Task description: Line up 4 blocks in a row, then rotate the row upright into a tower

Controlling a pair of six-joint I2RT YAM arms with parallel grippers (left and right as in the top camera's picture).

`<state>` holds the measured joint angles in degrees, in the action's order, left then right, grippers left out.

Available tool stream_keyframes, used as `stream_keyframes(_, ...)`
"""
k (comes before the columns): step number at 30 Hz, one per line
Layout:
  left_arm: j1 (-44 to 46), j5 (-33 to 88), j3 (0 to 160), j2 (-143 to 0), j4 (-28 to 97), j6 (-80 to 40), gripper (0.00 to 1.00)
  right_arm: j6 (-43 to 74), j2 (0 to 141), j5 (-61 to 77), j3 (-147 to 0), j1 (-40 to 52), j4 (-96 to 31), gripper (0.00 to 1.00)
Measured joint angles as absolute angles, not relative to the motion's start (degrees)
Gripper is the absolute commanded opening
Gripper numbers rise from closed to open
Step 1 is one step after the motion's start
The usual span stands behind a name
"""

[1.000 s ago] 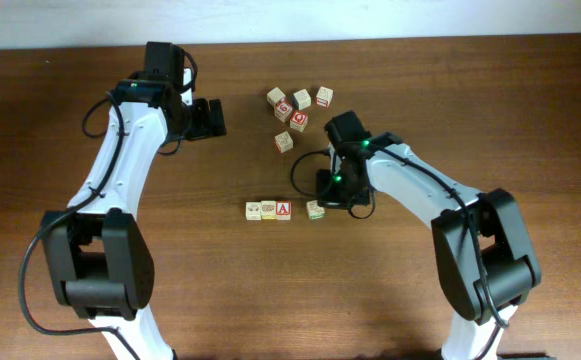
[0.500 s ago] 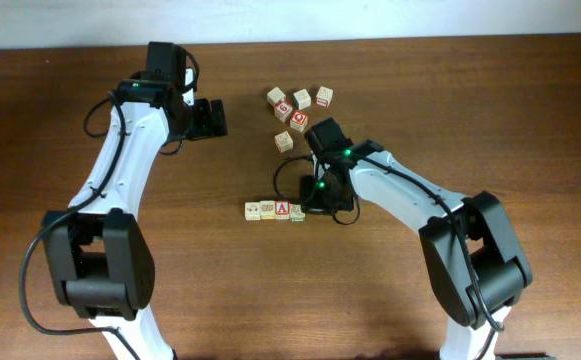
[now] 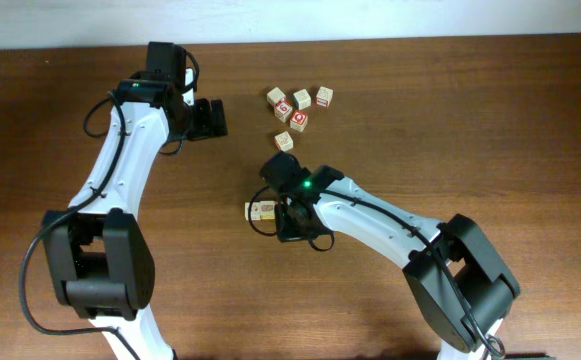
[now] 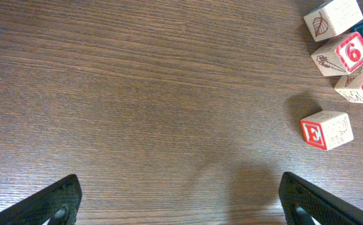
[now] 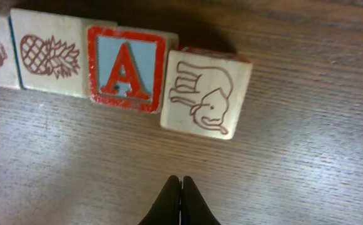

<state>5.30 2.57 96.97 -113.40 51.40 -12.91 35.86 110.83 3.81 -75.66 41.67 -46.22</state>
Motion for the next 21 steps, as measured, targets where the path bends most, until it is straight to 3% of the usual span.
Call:
stream_keyframes(14,5.3,2.6,97.0,-113.4,51.4,-12.9,0.99,36.0,110.8,-1.1,-75.7,41.7,-42.5,0.04)
stream_keyframes(21,5.3,2.5,97.0,-113.4,51.4,-12.9,0.99,34.7,111.2,1.5,-77.0,41.7,-47.1,0.04)
